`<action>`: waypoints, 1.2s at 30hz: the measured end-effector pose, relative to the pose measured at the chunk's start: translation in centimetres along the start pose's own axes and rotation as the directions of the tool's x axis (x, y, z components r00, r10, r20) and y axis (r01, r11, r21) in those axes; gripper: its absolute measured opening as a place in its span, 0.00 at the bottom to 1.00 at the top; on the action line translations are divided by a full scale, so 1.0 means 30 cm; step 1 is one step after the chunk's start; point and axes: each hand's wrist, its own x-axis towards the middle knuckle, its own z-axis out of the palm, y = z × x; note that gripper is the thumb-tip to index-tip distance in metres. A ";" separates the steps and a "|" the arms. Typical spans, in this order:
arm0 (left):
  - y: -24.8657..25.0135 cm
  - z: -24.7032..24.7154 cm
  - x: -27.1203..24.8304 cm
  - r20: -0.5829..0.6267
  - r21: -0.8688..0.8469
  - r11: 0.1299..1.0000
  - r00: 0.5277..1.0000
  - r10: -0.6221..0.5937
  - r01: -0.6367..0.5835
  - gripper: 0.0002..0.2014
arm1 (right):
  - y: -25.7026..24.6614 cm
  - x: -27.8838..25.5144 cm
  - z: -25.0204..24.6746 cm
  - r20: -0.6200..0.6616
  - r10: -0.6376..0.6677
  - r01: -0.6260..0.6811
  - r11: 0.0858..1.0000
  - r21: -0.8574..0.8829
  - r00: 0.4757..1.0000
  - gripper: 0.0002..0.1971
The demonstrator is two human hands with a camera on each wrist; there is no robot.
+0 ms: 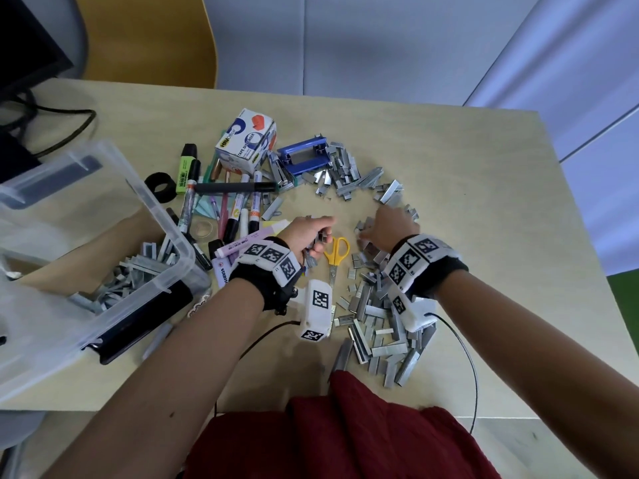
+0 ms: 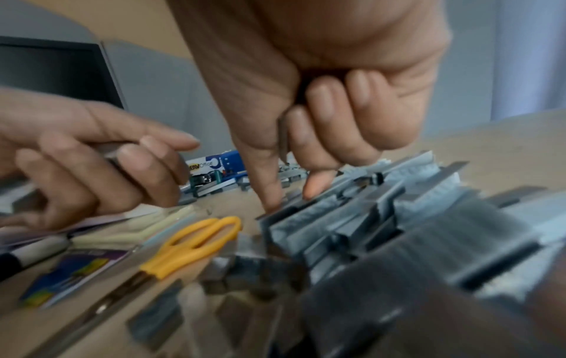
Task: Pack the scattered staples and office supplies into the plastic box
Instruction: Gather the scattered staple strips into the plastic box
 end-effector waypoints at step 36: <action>0.095 0.185 0.058 -0.022 0.975 0.220 0.977 0.210 -0.026 0.20 | 0.157 -0.078 -0.021 0.197 -0.059 -0.152 0.438 0.886 0.979 0.15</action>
